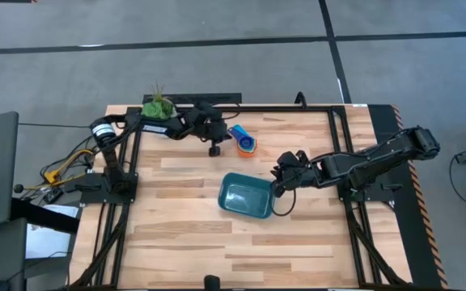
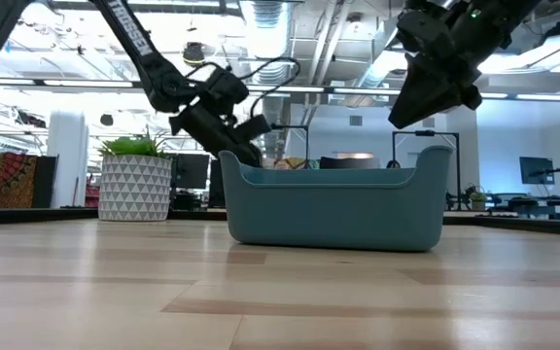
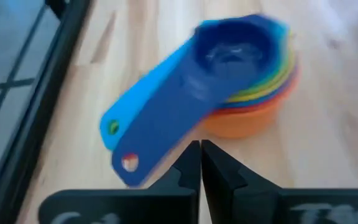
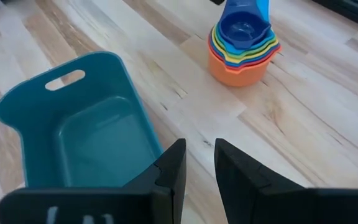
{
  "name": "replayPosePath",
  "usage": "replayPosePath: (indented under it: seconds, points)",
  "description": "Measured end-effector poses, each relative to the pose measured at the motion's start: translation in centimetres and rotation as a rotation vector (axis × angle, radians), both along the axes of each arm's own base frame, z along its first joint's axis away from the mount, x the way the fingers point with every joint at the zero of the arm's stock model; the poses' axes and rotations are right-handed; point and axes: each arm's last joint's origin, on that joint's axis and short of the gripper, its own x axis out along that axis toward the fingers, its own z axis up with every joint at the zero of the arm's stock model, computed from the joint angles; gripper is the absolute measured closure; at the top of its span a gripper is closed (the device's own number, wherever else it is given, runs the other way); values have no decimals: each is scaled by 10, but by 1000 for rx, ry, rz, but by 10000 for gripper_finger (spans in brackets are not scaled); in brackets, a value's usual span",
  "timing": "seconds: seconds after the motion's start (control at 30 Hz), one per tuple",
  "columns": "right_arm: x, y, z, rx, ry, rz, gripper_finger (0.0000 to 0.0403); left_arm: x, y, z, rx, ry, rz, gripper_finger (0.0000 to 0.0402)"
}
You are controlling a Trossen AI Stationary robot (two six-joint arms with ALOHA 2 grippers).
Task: Nest measuring cups in basket
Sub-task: Stack the violet measuring cup on top of the light blue measuring cup
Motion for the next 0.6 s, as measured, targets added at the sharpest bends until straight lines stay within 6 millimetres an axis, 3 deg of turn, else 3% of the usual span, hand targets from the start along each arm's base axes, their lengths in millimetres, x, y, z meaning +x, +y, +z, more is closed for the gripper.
replayPosePath:
  seconds: [0.27, 0.6]
  points:
    - [-2, 4, -1, -9, 19, 15, 295, 16, 12, -21, -25, 55, 41, 401]
    - [-3, 3, -2, -6, 30, 2, 296, 28, 23, -2, 39, 102, 32, 401]
